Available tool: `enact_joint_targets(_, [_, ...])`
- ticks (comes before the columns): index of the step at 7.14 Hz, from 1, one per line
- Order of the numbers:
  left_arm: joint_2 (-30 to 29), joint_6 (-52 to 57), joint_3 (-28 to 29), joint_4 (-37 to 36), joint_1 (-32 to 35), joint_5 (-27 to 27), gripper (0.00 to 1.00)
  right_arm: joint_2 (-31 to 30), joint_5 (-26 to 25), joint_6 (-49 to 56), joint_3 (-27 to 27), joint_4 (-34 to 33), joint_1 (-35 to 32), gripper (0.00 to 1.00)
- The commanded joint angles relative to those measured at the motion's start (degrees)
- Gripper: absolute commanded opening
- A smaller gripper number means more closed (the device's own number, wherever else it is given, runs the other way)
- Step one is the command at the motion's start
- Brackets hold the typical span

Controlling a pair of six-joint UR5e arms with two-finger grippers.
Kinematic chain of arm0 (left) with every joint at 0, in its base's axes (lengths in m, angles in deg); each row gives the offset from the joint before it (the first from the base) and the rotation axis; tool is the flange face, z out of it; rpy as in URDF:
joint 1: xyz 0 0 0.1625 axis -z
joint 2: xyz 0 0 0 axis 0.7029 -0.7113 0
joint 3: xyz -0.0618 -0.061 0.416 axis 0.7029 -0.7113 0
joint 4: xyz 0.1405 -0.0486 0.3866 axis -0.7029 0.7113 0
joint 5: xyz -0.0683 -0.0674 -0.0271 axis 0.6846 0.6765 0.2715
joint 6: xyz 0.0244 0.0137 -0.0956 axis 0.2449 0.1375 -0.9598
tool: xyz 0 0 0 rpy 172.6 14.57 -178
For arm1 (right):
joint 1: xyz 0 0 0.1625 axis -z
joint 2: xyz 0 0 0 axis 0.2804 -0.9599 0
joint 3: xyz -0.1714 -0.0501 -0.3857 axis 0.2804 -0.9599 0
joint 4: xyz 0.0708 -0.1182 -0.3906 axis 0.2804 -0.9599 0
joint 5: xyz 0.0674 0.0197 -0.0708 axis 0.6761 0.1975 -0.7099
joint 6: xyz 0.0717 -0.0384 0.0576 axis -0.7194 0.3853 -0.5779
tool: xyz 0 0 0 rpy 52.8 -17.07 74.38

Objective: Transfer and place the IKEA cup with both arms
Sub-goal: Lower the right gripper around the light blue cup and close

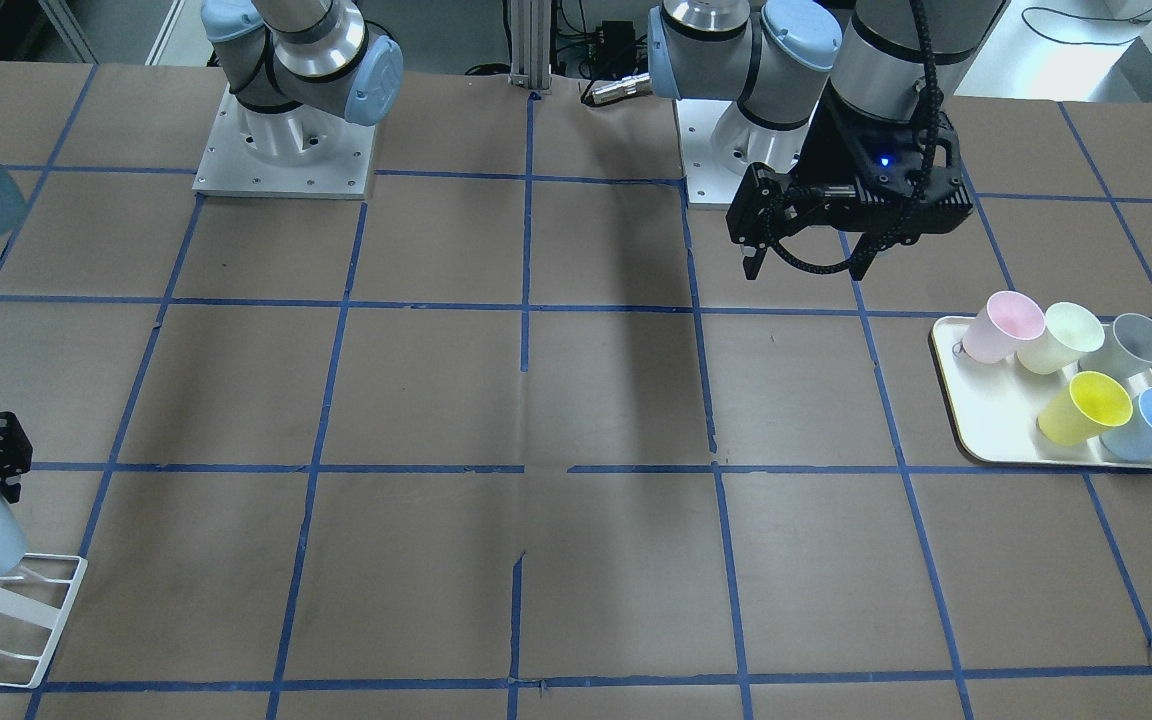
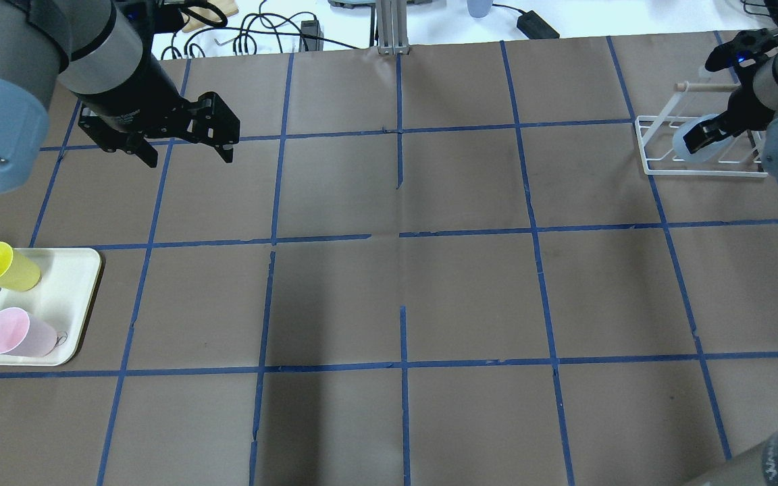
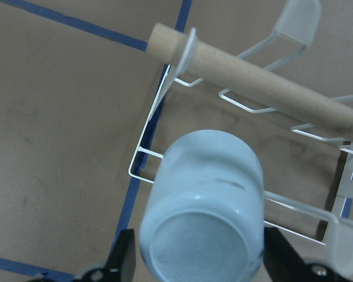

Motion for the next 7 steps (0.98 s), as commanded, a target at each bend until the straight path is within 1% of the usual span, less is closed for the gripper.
enact_joint_targets(1, [0.00, 0.00, -0.01, 0.00, 0.00, 0.07, 1.00, 0.35, 0.19, -0.17, 0.02, -0.41, -0.09, 0.79])
enact_joint_targets(3, [0.00, 0.00, -0.01, 0.00, 0.00, 0.07, 1.00, 0.35, 1.76, -0.26, 0.02, -0.84, -0.18, 0.79])
enact_joint_targets(4, [0.00, 0.00, -0.01, 0.00, 0.00, 0.07, 1.00, 0.35, 1.68, -0.25, 0.02, -0.93, -0.09, 0.79])
enact_joint_targets(5, [0.00, 0.00, -0.01, 0.00, 0.00, -0.02, 1.00, 0.35, 1.68, -0.17, 0.02, -0.93, -0.09, 0.74])
enact_joint_targets(6, [0.00, 0.00, -0.01, 0.00, 0.00, 0.07, 1.00, 0.35, 1.60, 0.01, -0.06, -0.93, -0.18, 0.55])
enact_joint_targets(7, [0.00, 0.00, -0.01, -0.09, 0.00, 0.07, 1.00, 0.35, 1.51, 0.10, -0.06, -0.93, -0.09, 0.40])
